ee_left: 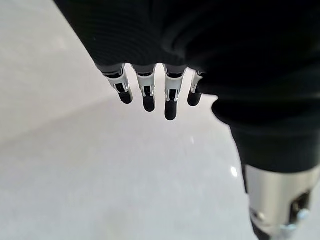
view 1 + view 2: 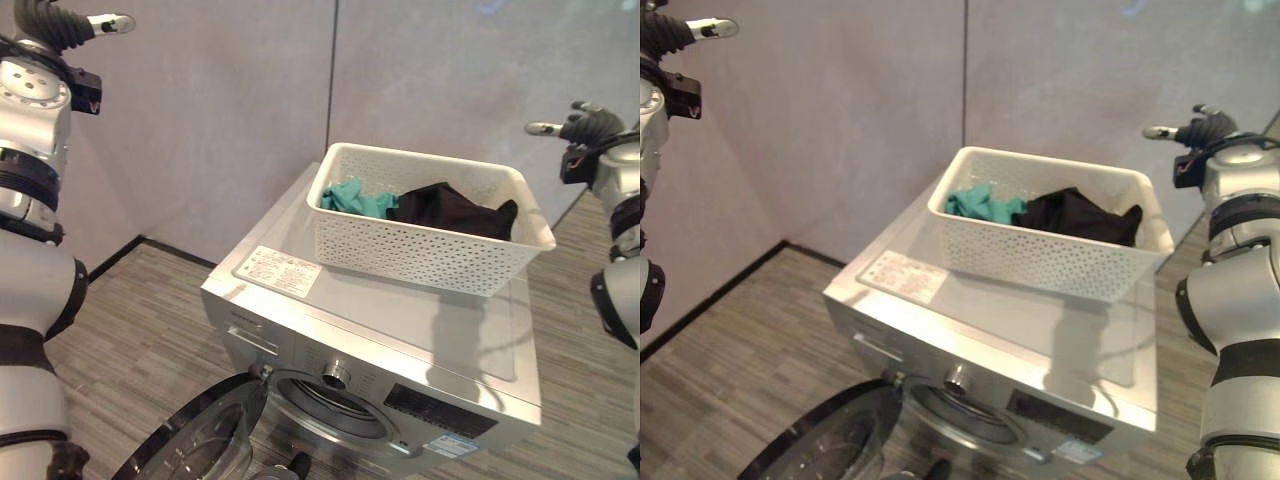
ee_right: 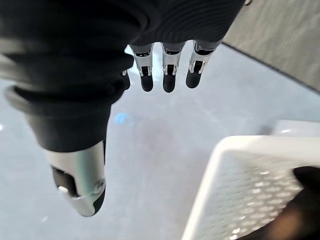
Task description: Grab the laundry basket,head to the washer,open it,put in the laundry and shut it.
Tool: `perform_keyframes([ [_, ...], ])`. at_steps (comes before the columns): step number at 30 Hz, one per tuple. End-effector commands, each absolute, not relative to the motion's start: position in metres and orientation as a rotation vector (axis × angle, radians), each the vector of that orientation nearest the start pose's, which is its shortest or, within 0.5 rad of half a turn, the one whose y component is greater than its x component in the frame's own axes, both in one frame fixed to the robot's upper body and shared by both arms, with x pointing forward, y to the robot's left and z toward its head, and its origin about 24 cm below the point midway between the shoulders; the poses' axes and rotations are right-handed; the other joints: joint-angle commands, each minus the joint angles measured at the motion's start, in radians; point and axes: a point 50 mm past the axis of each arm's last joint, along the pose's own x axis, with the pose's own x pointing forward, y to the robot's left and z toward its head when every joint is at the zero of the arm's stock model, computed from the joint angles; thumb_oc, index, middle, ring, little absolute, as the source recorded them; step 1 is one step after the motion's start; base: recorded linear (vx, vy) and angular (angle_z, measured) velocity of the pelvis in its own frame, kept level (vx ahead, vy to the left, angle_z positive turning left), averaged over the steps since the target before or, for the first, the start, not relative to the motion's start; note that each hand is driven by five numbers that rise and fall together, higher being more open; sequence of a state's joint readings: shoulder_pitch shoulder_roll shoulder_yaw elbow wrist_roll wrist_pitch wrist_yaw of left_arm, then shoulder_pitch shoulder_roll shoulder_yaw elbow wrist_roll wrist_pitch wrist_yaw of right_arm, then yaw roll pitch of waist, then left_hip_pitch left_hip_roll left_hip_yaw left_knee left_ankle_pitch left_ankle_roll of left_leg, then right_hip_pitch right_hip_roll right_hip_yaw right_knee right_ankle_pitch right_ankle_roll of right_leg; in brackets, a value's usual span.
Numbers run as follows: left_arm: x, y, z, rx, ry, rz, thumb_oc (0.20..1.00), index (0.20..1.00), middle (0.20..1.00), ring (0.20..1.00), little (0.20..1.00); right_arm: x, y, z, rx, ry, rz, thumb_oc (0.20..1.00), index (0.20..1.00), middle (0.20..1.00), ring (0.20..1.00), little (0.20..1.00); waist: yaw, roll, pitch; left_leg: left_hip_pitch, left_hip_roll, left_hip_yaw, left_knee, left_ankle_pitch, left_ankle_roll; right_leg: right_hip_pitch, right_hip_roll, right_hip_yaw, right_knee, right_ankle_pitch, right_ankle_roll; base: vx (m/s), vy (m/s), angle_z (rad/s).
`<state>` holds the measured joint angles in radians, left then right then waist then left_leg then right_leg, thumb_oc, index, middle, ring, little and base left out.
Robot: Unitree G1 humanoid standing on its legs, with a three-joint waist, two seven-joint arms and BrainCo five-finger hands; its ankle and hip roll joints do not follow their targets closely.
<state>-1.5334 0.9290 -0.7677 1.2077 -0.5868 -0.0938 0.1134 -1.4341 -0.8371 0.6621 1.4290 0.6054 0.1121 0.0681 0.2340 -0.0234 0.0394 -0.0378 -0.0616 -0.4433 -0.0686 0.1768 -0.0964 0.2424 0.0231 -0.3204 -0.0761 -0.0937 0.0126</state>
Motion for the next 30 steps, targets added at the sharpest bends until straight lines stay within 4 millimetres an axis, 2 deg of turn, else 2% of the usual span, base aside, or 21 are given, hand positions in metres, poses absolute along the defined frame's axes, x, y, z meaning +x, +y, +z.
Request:
perform_keyframes([
  [1,0.352,0.328,0.394,0.545,-0.485,0.528,1.0,1.0,1.0,1.0,1.0,0.37,-0.353,0.309,-0.46,-0.024,-0.462,1.0,1.0,1.0,1.0,1.0,0.042,0.034,-0.02,-0.079,0.107,0.046,0.057,-0.029,-0.061,-0.033,-0.065,0.058,0.165,-0.106,0.032,-0.07,-0.078,0.44],
  [5,0.35,0.341,0.365,0.631,-0.434,0.519,1.0,1.0,1.0,1.0,1.0,0.362,-0.373,0.274,-0.506,0.087,-0.483,1.0,1.0,1.0,1.0,1.0,0.069,0.041,-0.011,-0.09,0.122,0.026,0.062,-0.026,-0.07,-0.019,-0.037,0.04,0.148,-0.111,0.014,-0.1,-0.111,0.19],
  [8,0.349,0.342,0.326,0.613,-0.402,0.414,1.0,1.0,1.0,1.0,1.0,0.354,-0.385,0.233,-0.487,0.172,-0.479,1.0,1.0,1.0,1.0,1.0,0.095,0.052,0.004,-0.098,0.128,0.01,0.071,-0.03,-0.07,-0.017,-0.024,0.026,0.152,-0.118,0.003,-0.09,-0.071,0.13],
  [10,0.339,0.343,0.298,0.573,-0.383,0.303,1.0,1.0,1.0,1.0,1.0,0.344,-0.396,0.217,-0.457,0.2,-0.502,1.0,1.0,1.0,1.0,1.0,0.112,0.059,0.002,-0.097,0.133,0.004,0.065,-0.031,-0.069,-0.014,-0.017,0.015,0.153,-0.122,-0.002,-0.04,-0.028,0.04],
  [13,0.305,0.347,0.257,0.549,-0.335,0.156,1.0,1.0,1.0,1.0,1.0,0.323,-0.418,0.2,-0.443,0.241,-0.548,1.0,1.0,1.0,1.0,1.0,0.134,0.064,-0.001,-0.103,0.132,0.005,0.056,-0.035,-0.068,-0.013,-0.013,0.003,0.161,-0.128,-0.009,-0.02,-0.002,0.16],
  [16,0.266,0.339,0.223,0.504,-0.282,-0.006,1.0,1.0,1.0,1.0,1.0,0.293,-0.445,0.192,-0.459,0.265,-0.615,1.0,1.0,1.0,1.0,1.0,0.128,0.069,-0.014,-0.117,0.126,0.002,0.051,-0.035,-0.063,-0.013,-0.013,-0.015,0.158,-0.121,-0.006,0.03,0.014,0.29],
  [17,0.248,0.334,0.205,0.458,-0.235,-0.085,1.0,1.0,1.0,1.0,1.0,0.272,-0.46,0.183,-0.461,0.292,-0.648,1.0,1.0,1.0,1.0,1.0,0.124,0.076,-0.015,-0.119,0.123,0.0,0.049,-0.037,-0.058,-0.012,-0.015,-0.019,0.159,-0.12,-0.006,0.06,0.032,0.23],
  [19,0.231,0.33,0.189,0.439,-0.174,-0.144,1.0,1.0,1.0,1.0,1.0,0.257,-0.467,0.171,-0.49,0.319,-0.64,1.0,1.0,1.0,1.0,1.0,0.11,0.073,-0.018,-0.118,0.122,0.001,0.048,-0.037,-0.056,-0.015,-0.018,-0.015,0.161,-0.119,-0.004,0.05,0.025,0.12],
  [20,0.228,0.33,0.19,0.444,-0.17,-0.145,1.0,1.0,1.0,1.0,1.0,0.256,-0.466,0.167,-0.487,0.324,-0.637,1.0,1.0,1.0,1.0,1.0,0.109,0.068,-0.021,-0.118,0.122,0.002,0.048,-0.037,-0.056,-0.015,-0.018,-0.014,0.162,-0.119,-0.004,0.03,0.022,0.2],
  [21,0.221,0.331,0.178,0.399,-0.127,-0.163,1.0,1.0,1.0,1.0,1.0,0.244,-0.473,0.161,-0.501,0.348,-0.643,1.0,1.0,1.0,1.0,1.0,0.098,0.075,-0.018,-0.116,0.122,0.003,0.047,-0.036,-0.055,-0.016,-0.021,-0.013,0.16,-0.117,-0.001,0.04,0.03,0.13],
  [22,0.204,0.333,0.166,0.377,-0.059,-0.184,1.0,1.0,1.0,1.0,1.0,0.222,-0.478,0.148,-0.505,0.359,-0.636,1.0,1.0,1.0,1.0,1.0,0.089,0.069,-0.022,-0.112,0.122,0.006,0.044,-0.037,-0.053,-0.016,-0.026,-0.01,0.157,-0.114,0.003,0.05,0.04,0.07],
  [24,0.193,0.345,0.153,0.421,0.046,-0.168,1.0,1.0,1.0,1.0,1.0,0.196,-0.487,0.148,-0.509,0.352,-0.657,1.0,1.0,1.0,1.0,1.0,0.068,0.066,-0.02,-0.106,0.126,0.018,0.038,-0.036,-0.049,-0.022,-0.036,0.002,0.153,-0.106,0.009,0.01,0.019,-0.02],
  [26,0.193,0.348,0.151,0.433,0.065,-0.165,1.0,1.0,1.0,1.0,1.0,0.191,-0.49,0.148,-0.501,0.345,-0.674,1.0,1.0,1.0,1.0,1.0,0.072,0.064,-0.022,-0.104,0.128,0.025,0.035,-0.036,-0.048,-0.023,-0.039,0.007,0.151,-0.102,0.012,-0.01,0.017,-0.16],
  [28,0.193,0.356,0.145,0.453,0.104,-0.136,1.0,1.0,1.0,1.0,1.0,0.189,-0.496,0.157,-0.47,0.307,-0.728,1.0,1.0,1.0,1.0,1.0,0.069,0.064,-0.024,-0.098,0.129,0.036,0.034,-0.038,-0.045,-0.026,-0.048,0.017,0.144,-0.092,0.02,-0.01,0.028,-0.27],
  [30,0.196,0.361,0.145,0.477,0.103,-0.099,1.0,1.0,1.0,1.0,1.0,0.193,-0.501,0.179,-0.425,0.219,-0.797,1.0,1.0,1.0,1.0,1.0,0.073,0.067,-0.025,-0.091,0.13,0.049,0.031,-0.039,-0.04,-0.032,-0.057,0.033,0.138,-0.084,0.028,0.01,0.045,-0.33],
])
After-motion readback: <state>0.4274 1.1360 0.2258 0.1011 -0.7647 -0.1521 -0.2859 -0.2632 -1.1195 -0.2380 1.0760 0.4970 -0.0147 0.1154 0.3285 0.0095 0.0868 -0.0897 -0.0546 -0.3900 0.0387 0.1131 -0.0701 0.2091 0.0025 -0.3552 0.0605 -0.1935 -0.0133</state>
